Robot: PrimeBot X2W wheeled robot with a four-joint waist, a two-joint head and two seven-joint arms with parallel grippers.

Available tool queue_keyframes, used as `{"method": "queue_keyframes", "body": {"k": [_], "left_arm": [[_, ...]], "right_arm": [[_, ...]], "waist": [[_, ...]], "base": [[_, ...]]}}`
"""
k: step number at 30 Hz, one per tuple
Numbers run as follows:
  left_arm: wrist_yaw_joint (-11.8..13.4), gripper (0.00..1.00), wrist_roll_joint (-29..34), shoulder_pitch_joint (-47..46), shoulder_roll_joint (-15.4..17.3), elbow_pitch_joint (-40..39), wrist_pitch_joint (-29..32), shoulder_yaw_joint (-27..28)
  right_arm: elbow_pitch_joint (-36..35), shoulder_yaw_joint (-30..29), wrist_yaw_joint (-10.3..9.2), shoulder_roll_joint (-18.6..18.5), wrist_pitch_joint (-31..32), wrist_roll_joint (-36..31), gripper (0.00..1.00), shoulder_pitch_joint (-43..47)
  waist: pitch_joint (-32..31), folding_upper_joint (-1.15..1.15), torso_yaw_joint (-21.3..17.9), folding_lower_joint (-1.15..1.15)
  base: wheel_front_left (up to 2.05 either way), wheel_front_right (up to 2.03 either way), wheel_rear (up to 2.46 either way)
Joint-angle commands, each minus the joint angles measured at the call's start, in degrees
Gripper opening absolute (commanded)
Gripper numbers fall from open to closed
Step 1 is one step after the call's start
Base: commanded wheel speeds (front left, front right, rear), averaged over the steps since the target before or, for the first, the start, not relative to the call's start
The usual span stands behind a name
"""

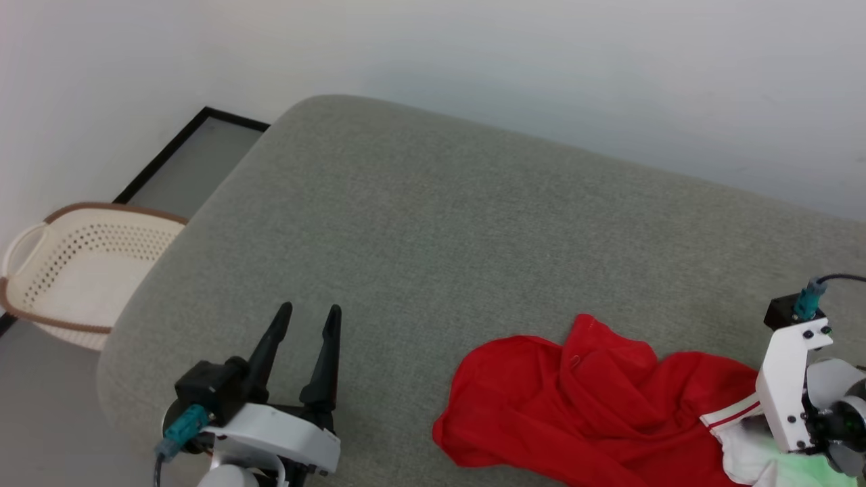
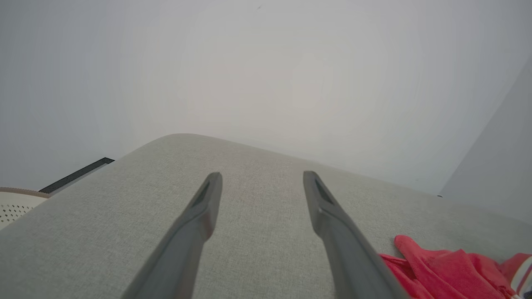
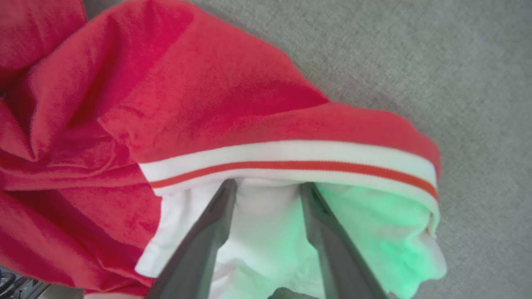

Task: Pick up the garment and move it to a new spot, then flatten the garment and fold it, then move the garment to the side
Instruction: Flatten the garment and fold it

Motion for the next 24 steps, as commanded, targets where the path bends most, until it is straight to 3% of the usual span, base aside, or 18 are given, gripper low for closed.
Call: {"method": "queue_keyframes", "body": {"k": [1, 9, 24], "left_arm": [[-0.15, 1.00, -0.33, -0.44, -0.15, 0.25, 0.01, 0.10], [-0.15, 1.00, -1.24, -1.27, -0.21, 0.84, 0.01, -0.05], [-0.15, 1.00, -2.51, -3.15, 0.20, 1.36, 0.01, -2.77]], "right_arm": [[0.52, 0.04, -0.06, 0.42, 0.12, -0.01, 0.00, -0.94], [1.52, 0.22, -0.06, 0.84, -2.65, 0.45, 0.00, -3.77], [11.07, -0.39, -0.06, -3.39, -19.25, -5.03, 0.00, -13.52]], "waist": [[0.57, 0.00, 0.63, 0.00], [1.00, 0.00, 0.78, 0.00], [2.17, 0.00, 2.11, 0.00]], "base": [[0.00, 0.00, 0.00], [0.00, 0.00, 0.00], [0.00, 0.00, 0.00]]}}
